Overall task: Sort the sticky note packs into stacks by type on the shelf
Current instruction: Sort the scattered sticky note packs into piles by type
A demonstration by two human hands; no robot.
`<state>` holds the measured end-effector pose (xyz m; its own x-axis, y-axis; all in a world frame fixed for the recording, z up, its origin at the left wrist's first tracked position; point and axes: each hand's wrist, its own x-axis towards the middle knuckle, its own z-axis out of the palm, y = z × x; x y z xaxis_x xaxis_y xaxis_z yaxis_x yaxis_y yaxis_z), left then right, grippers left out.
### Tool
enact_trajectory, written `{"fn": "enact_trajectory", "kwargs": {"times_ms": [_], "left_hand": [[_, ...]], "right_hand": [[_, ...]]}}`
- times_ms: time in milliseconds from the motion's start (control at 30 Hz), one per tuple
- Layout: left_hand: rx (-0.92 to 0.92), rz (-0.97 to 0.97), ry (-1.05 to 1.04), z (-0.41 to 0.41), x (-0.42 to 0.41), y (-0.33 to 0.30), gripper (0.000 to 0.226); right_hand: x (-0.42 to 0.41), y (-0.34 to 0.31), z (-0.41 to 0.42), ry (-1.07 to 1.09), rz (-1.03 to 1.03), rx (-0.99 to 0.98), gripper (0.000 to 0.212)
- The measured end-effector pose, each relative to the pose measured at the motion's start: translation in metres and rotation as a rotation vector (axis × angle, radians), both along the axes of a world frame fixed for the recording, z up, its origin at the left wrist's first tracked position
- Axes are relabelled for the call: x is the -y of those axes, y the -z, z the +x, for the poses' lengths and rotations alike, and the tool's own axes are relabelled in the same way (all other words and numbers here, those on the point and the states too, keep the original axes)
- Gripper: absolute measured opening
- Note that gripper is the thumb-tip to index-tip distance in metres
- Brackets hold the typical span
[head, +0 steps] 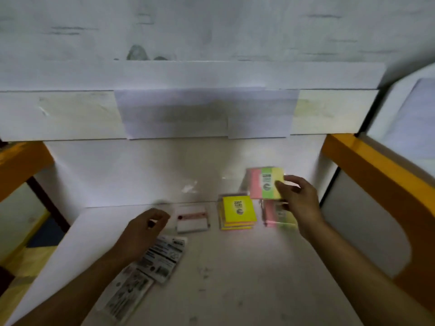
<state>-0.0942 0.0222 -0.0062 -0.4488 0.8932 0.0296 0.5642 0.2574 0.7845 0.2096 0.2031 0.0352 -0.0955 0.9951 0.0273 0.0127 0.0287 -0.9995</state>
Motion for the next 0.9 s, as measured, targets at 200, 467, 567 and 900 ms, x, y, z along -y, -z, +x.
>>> {"fn": "enact_trajectory", "kwargs": {"times_ms": [200, 467, 567, 900], "left_hand": [[-0.026, -0.180, 0.214, -0.002, 0.010, 0.001, 0.014], [-0.192, -0.245, 0.206, -0.024, 0.023, -0.001, 0.033], [-0.233, -0.227, 0.206, -0.021, 0.024, -0.001, 0.014], [0.313, 0.136, 0.017, 0.006, 0.013, -0.028, 0.015]], "right_hand": [[-0.029, 0.046, 0.041, 0.104, -0.099, 0.167, 0.022], [-0.045, 0.076, 0.040, 0.110, -0.064, 0.369, 0.022], [-0.041, 0.073, 0.039, 0.124, -0.029, 0.462, 0.029], [0.004, 0.013, 0.001, -0.010, 0.266, 0.372, 0.010]]}}
